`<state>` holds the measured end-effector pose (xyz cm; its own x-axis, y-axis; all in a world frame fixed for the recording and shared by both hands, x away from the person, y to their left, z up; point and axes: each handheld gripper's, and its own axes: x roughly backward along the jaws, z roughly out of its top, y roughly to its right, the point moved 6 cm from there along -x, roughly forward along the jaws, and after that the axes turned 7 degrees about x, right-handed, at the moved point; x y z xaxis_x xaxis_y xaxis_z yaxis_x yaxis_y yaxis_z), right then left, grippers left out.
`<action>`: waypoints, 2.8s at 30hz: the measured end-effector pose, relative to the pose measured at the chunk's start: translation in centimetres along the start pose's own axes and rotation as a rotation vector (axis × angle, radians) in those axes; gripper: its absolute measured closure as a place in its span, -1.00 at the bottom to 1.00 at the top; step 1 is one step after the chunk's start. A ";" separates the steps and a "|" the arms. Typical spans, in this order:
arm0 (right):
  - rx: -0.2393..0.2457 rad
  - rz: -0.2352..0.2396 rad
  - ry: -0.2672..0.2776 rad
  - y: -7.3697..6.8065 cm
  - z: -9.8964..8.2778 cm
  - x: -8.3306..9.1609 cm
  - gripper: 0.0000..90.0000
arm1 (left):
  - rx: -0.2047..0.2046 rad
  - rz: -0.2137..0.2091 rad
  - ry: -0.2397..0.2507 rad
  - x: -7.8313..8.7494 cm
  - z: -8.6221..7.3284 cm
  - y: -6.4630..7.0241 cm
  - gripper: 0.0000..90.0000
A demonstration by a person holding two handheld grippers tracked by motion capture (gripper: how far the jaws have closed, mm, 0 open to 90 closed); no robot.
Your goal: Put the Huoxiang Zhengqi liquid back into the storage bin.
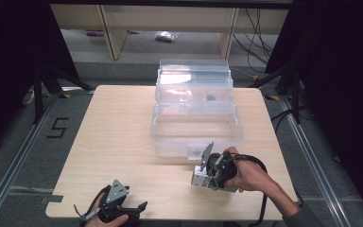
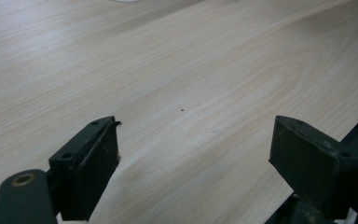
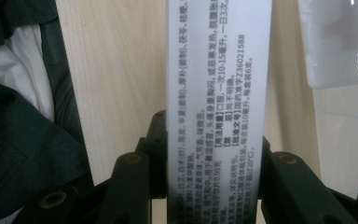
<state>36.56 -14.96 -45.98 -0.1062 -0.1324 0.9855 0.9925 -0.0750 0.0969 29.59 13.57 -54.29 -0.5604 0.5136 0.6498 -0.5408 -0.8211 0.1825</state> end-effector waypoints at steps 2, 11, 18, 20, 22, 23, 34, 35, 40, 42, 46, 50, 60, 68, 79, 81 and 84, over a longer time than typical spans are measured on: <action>0.017 -0.001 0.007 0.2 0.1 0.4 0.44 | 0.000 -0.001 0.000 0.0 0.0 0.0 -0.67; 0.009 0.000 0.015 0.7 0.4 1.9 0.44 | 0.000 -0.001 0.001 0.0 0.0 0.0 -0.67; 0.046 -0.007 0.032 1.5 0.4 2.8 0.44 | 0.000 0.000 -0.002 0.0 0.0 0.0 -0.67; 0.027 -0.011 0.025 1.5 0.3 3.1 0.44 | 0.002 0.000 0.000 0.0 0.0 0.0 -0.67; 0.018 -0.011 0.027 1.5 0.3 3.2 0.44 | 0.004 0.001 0.000 0.0 0.0 0.0 -0.67; 0.017 -0.007 0.029 1.6 0.3 3.4 0.44 | 0.004 0.001 -0.001 0.0 0.0 -0.1 -0.67; -0.004 -0.013 0.056 2.4 0.7 5.2 0.44 | 0.003 -0.003 0.000 0.0 0.0 0.0 -0.67; -0.004 -0.013 0.056 2.4 0.7 5.2 0.44 | 0.003 -0.003 0.000 0.0 0.0 0.0 -0.67; 0.035 -0.020 0.077 3.6 0.8 6.2 0.44 | 0.003 -0.016 -0.002 0.0 0.0 0.1 -0.67; 0.012 -0.028 0.070 3.8 0.7 6.6 0.44 | 0.005 -0.015 0.000 0.0 0.0 0.1 -0.67; 0.003 -0.036 0.066 4.4 0.6 7.6 0.44 | 0.006 -0.015 -0.003 0.0 0.0 0.1 -0.67; 0.015 -0.040 0.071 5.1 0.6 8.4 0.44 | 0.004 -0.002 -0.006 -0.1 0.0 -0.1 -0.67; 0.008 -0.038 0.062 6.4 0.5 9.0 0.45 | 0.011 -0.008 -0.002 -0.1 0.0 0.0 -0.67; 0.015 -0.050 0.074 7.9 0.8 9.5 0.45 | 0.004 -0.023 -0.007 0.0 0.0 0.1 -0.67; 0.029 -0.074 0.047 11.0 1.0 9.3 0.45 | 0.016 -0.020 -0.005 0.0 0.0 0.1 -0.67; 0.041 -0.076 0.048 11.6 1.0 9.1 0.45 | 0.018 -0.015 -0.003 -0.1 0.0 0.1 -0.67; 0.041 -0.084 0.045 12.3 0.9 9.0 0.45 | 0.019 -0.021 0.002 -0.1 0.0 0.2 -0.67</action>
<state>47.83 -16.15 -35.83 -0.1908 -0.1719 0.9665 0.9815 -0.0472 0.1854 29.54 13.40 -54.28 -0.5498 0.5314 0.6445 -0.5409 -0.8144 0.2101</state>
